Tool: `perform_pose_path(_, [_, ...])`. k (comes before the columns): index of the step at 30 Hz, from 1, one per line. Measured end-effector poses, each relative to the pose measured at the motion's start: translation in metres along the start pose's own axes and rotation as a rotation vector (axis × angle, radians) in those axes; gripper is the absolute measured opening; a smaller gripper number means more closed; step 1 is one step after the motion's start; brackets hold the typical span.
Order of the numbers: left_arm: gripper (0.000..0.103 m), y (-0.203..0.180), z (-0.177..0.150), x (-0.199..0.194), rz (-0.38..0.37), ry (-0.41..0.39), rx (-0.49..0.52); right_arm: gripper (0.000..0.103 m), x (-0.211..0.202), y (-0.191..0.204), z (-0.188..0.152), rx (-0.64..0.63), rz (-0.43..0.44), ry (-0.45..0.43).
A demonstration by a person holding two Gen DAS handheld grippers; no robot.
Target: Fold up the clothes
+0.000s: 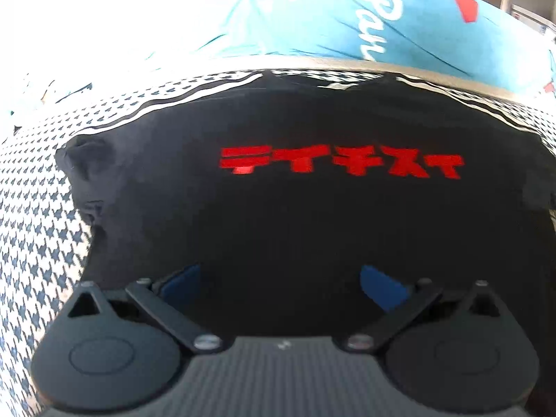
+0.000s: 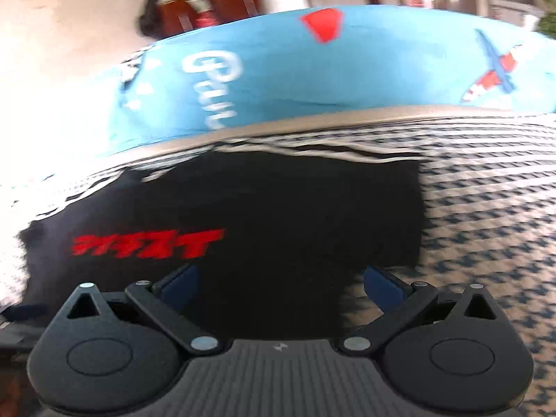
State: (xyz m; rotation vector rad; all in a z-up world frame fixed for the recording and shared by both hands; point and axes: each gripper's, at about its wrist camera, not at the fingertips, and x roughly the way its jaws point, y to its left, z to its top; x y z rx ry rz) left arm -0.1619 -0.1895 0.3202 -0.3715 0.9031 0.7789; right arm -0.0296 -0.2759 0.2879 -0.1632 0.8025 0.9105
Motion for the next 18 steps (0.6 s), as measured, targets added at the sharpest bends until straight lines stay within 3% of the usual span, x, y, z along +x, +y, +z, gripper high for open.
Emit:
perform_pose_path(8, [0.103,0.009,-0.006,0.004,-0.024,-0.001,0.008,0.103,0.024,0.035,-0.021,-0.153,0.02,0.128])
perform_pose_path(10, [0.103,0.011,-0.009,0.003,-0.034,-0.004,0.014,0.103,0.023,0.043,-0.03,-0.238,-0.012,0.116])
perform_pose_path(18, [0.103,0.014,-0.036,-0.012,-0.053,-0.034,0.058,0.103,0.002,0.032,-0.053,-0.272,-0.045,0.1])
